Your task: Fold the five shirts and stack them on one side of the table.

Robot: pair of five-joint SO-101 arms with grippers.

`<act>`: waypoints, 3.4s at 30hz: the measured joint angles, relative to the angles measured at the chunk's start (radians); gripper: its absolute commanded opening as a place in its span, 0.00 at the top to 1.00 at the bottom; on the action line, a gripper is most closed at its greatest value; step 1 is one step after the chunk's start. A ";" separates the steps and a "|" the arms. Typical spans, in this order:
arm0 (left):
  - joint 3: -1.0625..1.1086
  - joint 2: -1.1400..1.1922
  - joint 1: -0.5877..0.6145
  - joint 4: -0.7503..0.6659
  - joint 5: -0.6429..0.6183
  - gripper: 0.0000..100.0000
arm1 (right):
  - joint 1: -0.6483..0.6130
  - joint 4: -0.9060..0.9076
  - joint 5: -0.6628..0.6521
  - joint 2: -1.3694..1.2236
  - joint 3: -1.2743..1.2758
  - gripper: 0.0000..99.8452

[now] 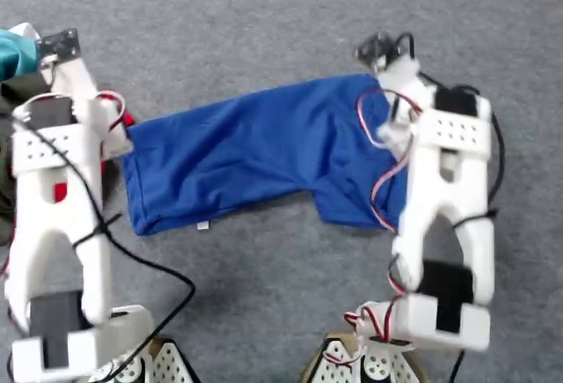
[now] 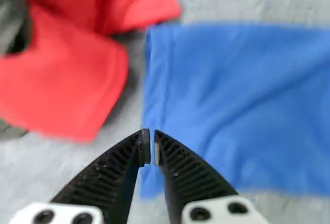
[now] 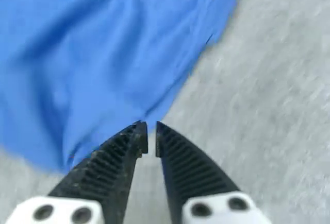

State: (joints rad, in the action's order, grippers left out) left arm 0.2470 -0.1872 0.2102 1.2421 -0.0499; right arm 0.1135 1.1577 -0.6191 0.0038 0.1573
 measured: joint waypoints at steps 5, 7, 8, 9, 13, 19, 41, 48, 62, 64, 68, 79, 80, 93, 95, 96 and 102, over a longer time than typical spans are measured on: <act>0.000 0.262 -0.035 -0.229 -0.100 0.98 | -0.080 -0.158 0.172 -0.293 -0.233 0.99; -0.003 0.370 -0.032 -0.321 -0.153 0.98 | -0.100 -0.195 0.232 -0.453 -0.348 0.99; -0.020 0.422 -0.029 -0.348 -0.173 0.98 | -0.106 -0.195 0.256 -0.535 -0.413 0.99; -0.044 0.471 -0.026 -0.364 -0.193 0.98 | -0.109 -0.192 0.273 -0.612 -0.491 0.99; -0.183 0.620 -0.005 -0.348 -0.259 0.98 | -0.107 -0.080 0.293 -0.916 -0.836 0.99; -0.379 0.741 -0.002 -0.207 -0.272 0.98 | -0.069 0.160 0.298 -1.281 -1.441 0.99; -0.189 0.493 0.009 -0.273 -0.219 0.98 | -0.080 0.400 0.282 -1.289 -1.754 0.98; -0.147 0.574 0.009 -0.342 -0.219 0.98 | -0.029 0.347 0.229 -1.401 -1.740 0.99; -0.175 0.600 0.008 -0.334 -0.193 0.98 | 0.040 0.502 0.278 -1.221 -1.777 0.99; -0.175 0.600 0.008 -0.334 -0.193 0.98 | 0.040 0.569 0.279 -1.134 -1.778 0.99; -0.175 0.600 0.008 -0.334 -0.193 0.98 | 0.046 0.611 0.278 -0.934 -1.705 0.99; -0.175 0.600 0.008 -0.331 -0.186 0.98 | 0.087 0.528 0.120 -0.034 -0.531 1.00; -0.175 0.600 0.008 -0.331 -0.186 0.98 | 0.087 0.499 0.103 0.046 -0.422 1.00; -0.175 0.600 0.008 -0.331 -0.186 0.98 | 0.091 0.166 0.064 0.221 0.288 1.00; -0.175 0.600 0.008 -0.331 -0.186 0.98 | 0.101 0.112 0.052 0.181 0.322 1.00; -0.175 0.600 0.008 -0.331 -0.186 0.98 | 0.101 0.091 0.046 0.157 0.331 1.00; -0.175 0.600 0.002 -0.331 -0.161 0.98 | 0.157 0.009 0.002 0.008 0.342 1.00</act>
State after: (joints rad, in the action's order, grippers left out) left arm 0.0721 0.4127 0.2117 0.9106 -0.2110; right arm 0.2700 1.1669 -0.6176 0.0115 0.4994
